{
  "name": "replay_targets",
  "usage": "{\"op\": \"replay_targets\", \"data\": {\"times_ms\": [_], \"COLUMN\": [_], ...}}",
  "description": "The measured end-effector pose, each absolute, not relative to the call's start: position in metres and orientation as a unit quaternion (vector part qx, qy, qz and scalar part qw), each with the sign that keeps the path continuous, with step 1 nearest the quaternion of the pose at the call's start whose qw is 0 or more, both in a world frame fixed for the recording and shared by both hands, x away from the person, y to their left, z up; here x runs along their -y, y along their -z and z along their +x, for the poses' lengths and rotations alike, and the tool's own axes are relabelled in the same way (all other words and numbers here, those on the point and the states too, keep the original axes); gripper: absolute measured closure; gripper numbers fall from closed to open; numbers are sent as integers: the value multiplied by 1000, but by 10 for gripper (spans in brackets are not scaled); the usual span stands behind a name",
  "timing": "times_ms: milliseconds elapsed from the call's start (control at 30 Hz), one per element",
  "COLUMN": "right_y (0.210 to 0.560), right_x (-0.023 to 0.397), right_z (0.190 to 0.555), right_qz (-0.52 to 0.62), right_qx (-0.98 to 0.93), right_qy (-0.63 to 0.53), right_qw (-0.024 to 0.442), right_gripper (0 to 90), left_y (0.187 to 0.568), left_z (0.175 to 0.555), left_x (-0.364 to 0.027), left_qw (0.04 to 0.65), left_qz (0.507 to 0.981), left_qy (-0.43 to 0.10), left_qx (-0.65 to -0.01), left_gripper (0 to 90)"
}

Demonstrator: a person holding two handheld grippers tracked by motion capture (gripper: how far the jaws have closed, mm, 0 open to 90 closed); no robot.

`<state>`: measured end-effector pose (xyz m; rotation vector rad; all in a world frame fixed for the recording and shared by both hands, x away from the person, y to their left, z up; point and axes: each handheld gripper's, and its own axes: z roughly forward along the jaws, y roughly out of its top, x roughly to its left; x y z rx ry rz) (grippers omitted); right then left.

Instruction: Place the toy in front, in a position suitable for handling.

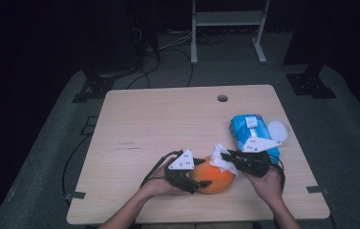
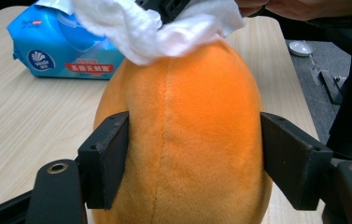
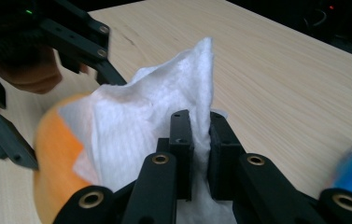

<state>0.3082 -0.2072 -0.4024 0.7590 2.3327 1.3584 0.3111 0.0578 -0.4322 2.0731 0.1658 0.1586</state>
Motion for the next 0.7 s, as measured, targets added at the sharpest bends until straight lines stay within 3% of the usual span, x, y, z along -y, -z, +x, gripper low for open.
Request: {"op": "replay_targets", "data": {"times_ms": [400, 533, 600, 700], "right_y": [399, 402, 404, 406], "right_x": [194, 206, 211, 213], "right_z": [299, 304, 304, 306], "right_qz": [240, 254, 254, 251], "right_qx": [-819, -816, -814, -813], "right_qy": [-496, -497, -503, -508], "right_qw": [158, 147, 139, 137], "right_gripper": [814, 814, 814, 813], "left_y": [432, 428, 429, 436], "left_z": [312, 320, 328, 336], "left_x": [-56, -63, -68, -73], "left_qw": [504, 542, 548, 553], "left_qz": [858, 833, 825, 817], "left_qy": [-63, -9, 9, 36], "left_qx": [-81, -109, -140, -160], "left_gripper": [255, 183, 92, 78]}}
